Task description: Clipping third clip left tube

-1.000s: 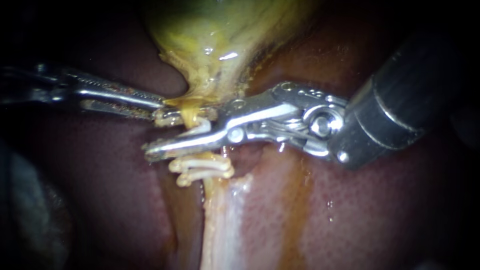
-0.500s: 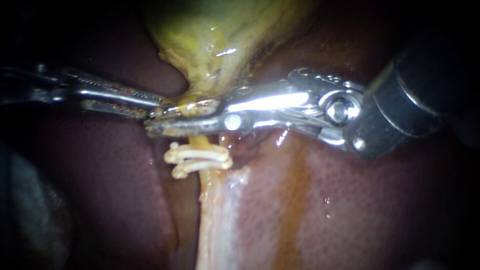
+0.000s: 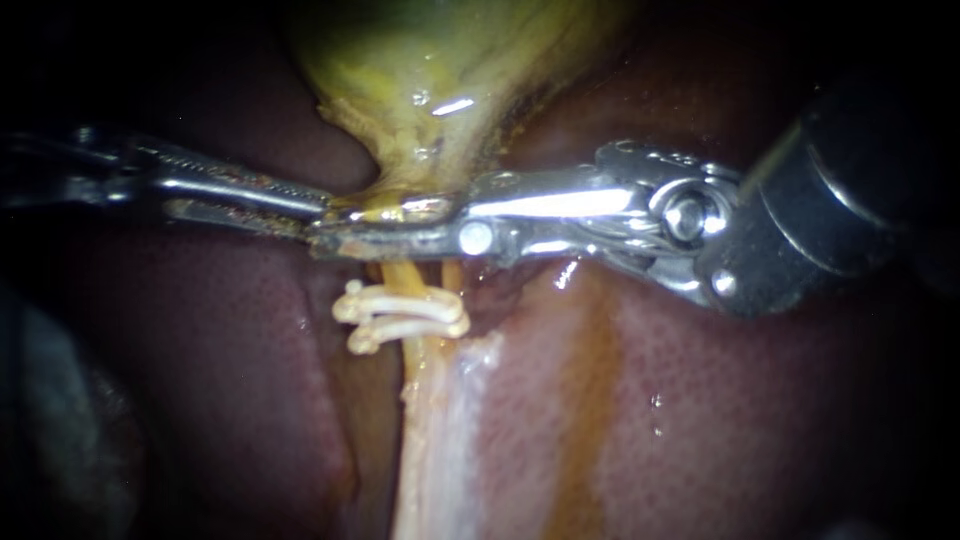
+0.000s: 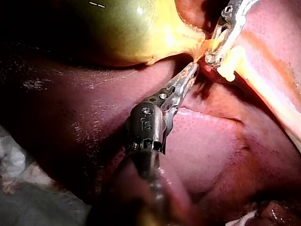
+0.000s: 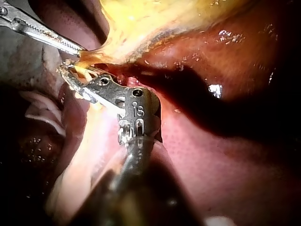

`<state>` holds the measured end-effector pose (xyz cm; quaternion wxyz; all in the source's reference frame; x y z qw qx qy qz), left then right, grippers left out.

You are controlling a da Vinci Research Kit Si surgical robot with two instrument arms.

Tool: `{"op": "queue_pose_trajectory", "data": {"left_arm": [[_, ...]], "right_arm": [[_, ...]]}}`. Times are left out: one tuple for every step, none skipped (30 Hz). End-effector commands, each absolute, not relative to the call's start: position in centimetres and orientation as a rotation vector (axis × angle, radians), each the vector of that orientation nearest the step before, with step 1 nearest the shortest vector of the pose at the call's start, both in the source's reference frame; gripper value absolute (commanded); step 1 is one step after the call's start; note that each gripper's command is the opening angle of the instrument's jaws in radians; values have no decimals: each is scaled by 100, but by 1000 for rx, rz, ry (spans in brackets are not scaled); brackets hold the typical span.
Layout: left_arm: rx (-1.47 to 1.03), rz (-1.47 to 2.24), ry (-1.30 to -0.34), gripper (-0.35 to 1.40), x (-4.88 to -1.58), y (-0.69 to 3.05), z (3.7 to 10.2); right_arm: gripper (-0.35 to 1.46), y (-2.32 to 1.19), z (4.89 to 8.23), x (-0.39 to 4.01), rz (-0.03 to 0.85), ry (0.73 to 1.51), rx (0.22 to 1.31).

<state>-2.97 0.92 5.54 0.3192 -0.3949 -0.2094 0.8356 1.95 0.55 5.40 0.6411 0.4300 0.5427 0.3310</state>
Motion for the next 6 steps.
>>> {"op": "queue_pose_trajectory", "data": {"left_arm": [[-1039, 2197, -550, -35, -297, 92, 554], [-1039, 2197, -550, -35, -297, 92, 554], [-1039, 2197, -550, -35, -297, 92, 554], [-1039, 2197, -550, -35, -297, 92, 554], [-1039, 2197, -550, -35, -297, 92, 554], [-1039, 2197, -550, -35, -297, 93, 555]], "right_arm": [[-35, 55, 541, 196, 754, 1238, 979], [-35, 55, 541, 196, 759, 1235, 983], [-35, 54, 541, 195, 759, 1235, 982], [-35, 54, 542, 195, 758, 1235, 982], [-35, 53, 543, 195, 758, 1235, 981], [-35, 51, 546, 195, 756, 1235, 980]]}}
